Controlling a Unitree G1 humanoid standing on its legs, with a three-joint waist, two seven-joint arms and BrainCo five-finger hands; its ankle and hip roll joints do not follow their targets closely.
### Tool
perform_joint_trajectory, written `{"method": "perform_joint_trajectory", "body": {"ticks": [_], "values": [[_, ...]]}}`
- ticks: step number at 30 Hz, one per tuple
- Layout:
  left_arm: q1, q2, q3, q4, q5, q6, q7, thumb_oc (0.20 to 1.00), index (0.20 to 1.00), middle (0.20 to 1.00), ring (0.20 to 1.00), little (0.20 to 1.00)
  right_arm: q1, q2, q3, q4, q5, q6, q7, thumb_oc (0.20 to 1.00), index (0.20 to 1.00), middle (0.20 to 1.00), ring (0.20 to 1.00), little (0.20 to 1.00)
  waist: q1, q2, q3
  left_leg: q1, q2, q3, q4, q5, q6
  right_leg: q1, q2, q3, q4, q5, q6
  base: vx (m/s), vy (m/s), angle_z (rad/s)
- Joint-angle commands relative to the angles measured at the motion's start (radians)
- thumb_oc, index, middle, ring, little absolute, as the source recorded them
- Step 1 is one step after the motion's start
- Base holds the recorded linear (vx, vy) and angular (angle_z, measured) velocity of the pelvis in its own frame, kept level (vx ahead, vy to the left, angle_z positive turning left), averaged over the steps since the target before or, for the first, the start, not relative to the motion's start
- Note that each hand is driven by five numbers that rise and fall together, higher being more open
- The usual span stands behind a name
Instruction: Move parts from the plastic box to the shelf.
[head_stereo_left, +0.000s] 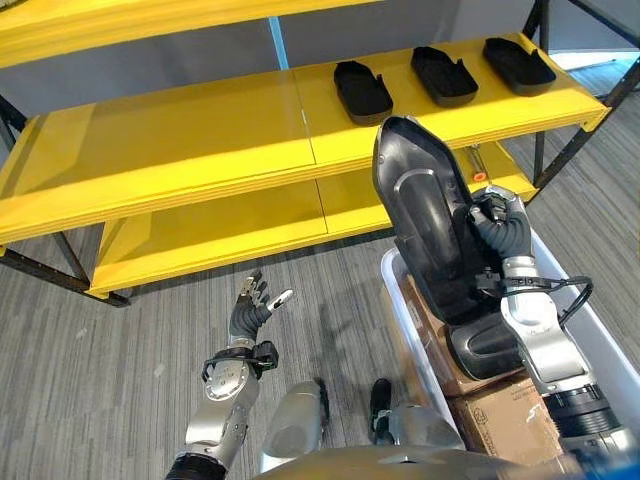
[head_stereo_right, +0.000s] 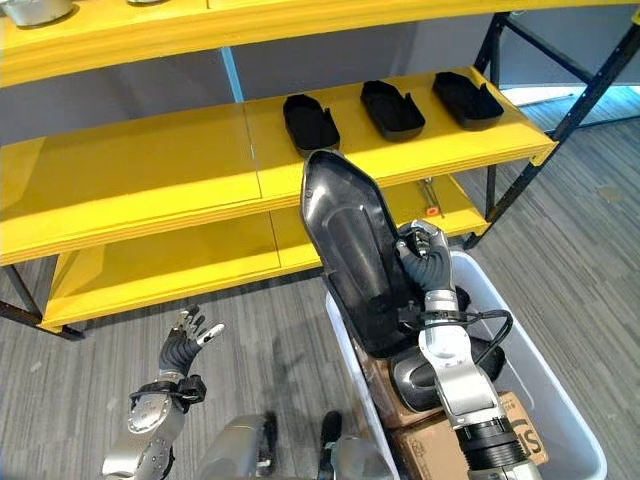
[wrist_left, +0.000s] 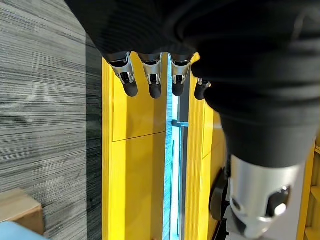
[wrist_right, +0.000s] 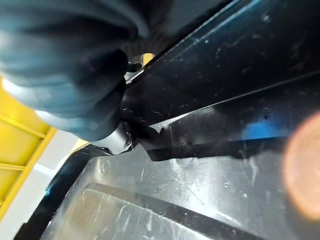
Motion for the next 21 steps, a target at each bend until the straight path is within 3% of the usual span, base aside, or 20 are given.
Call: {"method": "perform_joint_trajectory", "body": {"ticks": [1,3,5,8,10,16,21], "values": [[0.018,0.04,0.027,-0.084,0.004,-0.051,0.028,1.0,1.0,1.0,1.0,1.0,-0.041,-0.033,-0.031,-0.066,0.0,-0.068,-0.041,0.2,0.2,0.2,0.2,0.2,0.006,-0.012,-0.034,0.068,0.094,0.035,-0.195,0.242,-0.023,0.052,-0.022,0.07,0.047,-0.094,0.153,0.23,0.178,-0.04],[0.011,0.037,0.026,-0.067,0.005,-0.048,0.031,1.0,1.0,1.0,1.0,1.0,-0.029,-0.036,-0.036,-0.065,-0.005,-0.065,-0.041,0.2,0.2,0.2,0.2,0.2,0.004,0.004,-0.037,0.071,0.131,0.097,-0.218,0.265,-0.05,0.085,-0.026,0.07,0.054,-0.121,0.161,0.22,0.186,-0.07],[0.024,0.033,0.027,-0.068,-0.001,-0.048,0.028,1.0,1.0,1.0,1.0,1.0,-0.012,-0.031,-0.035,-0.077,-0.017,-0.06,-0.031,0.2,0.2,0.2,0.2,0.2,0.013,0.02,-0.054,0.1,0.141,0.096,-0.218,0.272,-0.059,0.116,-0.027,0.079,0.052,-0.134,0.17,0.35,0.306,-0.08],[0.018,0.041,0.023,-0.067,0.004,-0.047,0.023,1.0,1.0,1.0,1.0,1.0,0.016,-0.014,-0.05,-0.092,-0.025,-0.061,-0.027,0.2,0.2,0.2,0.2,0.2,0.016,0.022,-0.073,0.1,0.127,0.121,-0.214,0.27,-0.064,0.164,-0.063,0.076,0.033,-0.146,0.188,0.29,0.268,-0.21],[0.01,0.052,0.017,-0.067,0.004,-0.047,0.023,1.0,1.0,1.0,1.0,1.0,0.026,-0.004,-0.054,-0.094,-0.024,-0.059,-0.027,0.2,0.2,0.2,0.2,0.2,0.022,0.012,-0.073,0.087,0.102,0.129,-0.167,0.252,-0.056,0.189,-0.098,0.065,0.021,-0.141,0.203,0.25,0.269,0.14],[-0.015,0.099,0.009,-0.08,0.007,-0.051,0.027,1.0,1.0,1.0,1.0,1.0,0.035,0.019,-0.055,-0.108,-0.027,-0.054,-0.017,0.2,0.2,0.2,0.2,0.2,0.033,-0.036,-0.085,-0.044,0.012,0.147,0.092,0.1,0.007,0.195,-0.214,0.04,0.028,-0.102,0.261,0.19,0.264,0.22],[-0.03,0.123,0.013,-0.087,0.016,-0.044,0.036,1.0,1.0,1.0,1.0,1.0,0.031,0.035,-0.041,-0.101,-0.033,-0.045,-0.003,0.2,0.2,0.2,0.2,0.2,0.038,-0.05,-0.101,-0.069,-0.055,0.147,0.139,0.025,0.061,0.15,-0.266,0.046,0.111,-0.017,0.288,0.18,0.262,0.06]]}}
